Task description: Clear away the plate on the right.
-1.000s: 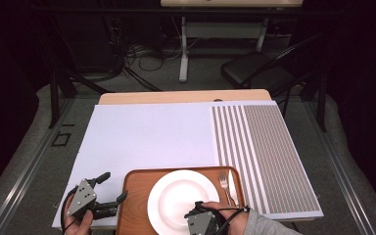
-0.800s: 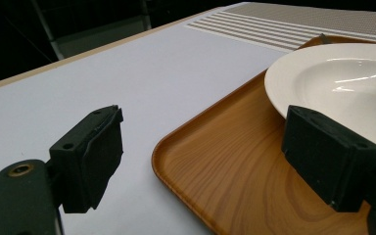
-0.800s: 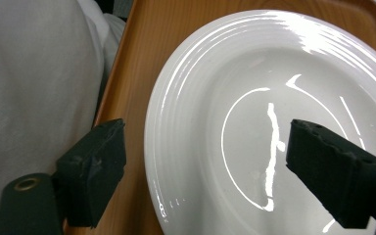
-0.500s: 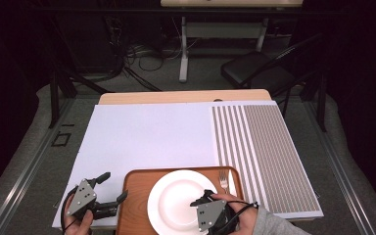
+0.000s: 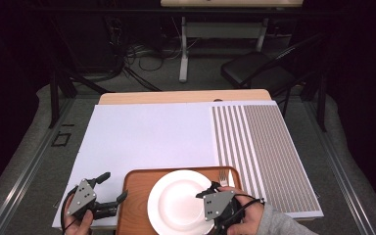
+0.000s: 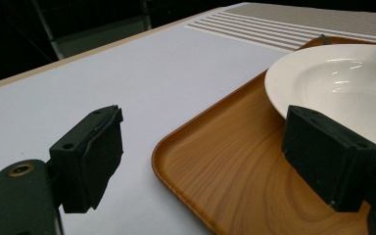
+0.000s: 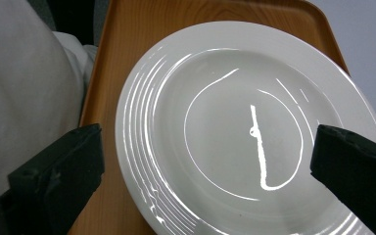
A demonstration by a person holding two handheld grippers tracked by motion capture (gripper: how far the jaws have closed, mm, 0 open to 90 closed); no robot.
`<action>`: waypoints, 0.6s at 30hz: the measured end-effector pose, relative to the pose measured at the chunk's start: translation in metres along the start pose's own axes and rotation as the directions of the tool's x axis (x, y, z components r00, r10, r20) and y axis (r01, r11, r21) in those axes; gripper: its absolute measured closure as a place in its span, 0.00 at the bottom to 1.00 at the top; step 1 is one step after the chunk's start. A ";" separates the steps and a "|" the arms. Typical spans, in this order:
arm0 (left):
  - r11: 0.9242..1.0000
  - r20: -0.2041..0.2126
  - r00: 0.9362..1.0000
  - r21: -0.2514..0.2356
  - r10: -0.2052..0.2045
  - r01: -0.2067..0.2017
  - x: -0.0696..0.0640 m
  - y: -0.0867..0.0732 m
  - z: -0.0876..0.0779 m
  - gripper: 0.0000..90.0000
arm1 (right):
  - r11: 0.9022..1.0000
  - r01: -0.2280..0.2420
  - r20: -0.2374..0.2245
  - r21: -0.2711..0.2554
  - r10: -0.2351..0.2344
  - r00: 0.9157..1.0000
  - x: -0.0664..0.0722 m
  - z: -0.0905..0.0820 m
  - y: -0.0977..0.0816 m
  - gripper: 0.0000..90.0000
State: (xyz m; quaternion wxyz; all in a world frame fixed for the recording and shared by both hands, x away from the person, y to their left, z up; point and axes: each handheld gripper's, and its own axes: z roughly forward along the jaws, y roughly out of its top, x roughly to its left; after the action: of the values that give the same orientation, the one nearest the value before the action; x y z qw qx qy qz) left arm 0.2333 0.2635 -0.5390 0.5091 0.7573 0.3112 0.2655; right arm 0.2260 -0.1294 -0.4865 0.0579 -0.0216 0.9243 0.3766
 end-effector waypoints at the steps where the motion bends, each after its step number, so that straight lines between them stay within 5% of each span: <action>1: 1.000 0.000 1.000 0.000 0.000 0.000 0.000 0.000 0.000 0.17 | 1.000 -0.009 0.005 0.000 0.009 1.000 -0.001 -0.001 -0.001 0.00; 11: 1.000 0.000 1.000 0.001 -0.001 0.001 0.000 0.000 0.000 0.17 | 0.998 -0.068 0.065 0.006 0.067 0.996 -0.017 -0.016 -0.014 0.00; 18: 1.000 -0.003 1.000 0.000 0.000 0.000 0.000 0.000 0.000 0.17 | 0.993 -0.119 0.130 0.014 0.116 0.985 -0.029 -0.028 -0.026 0.00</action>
State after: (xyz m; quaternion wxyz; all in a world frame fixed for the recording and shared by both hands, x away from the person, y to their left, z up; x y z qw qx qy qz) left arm 0.2330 0.2637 -0.5389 0.5088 0.7568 0.3120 0.2664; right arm 0.2542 -0.1679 -0.4811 0.0957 0.0579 0.9223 0.3700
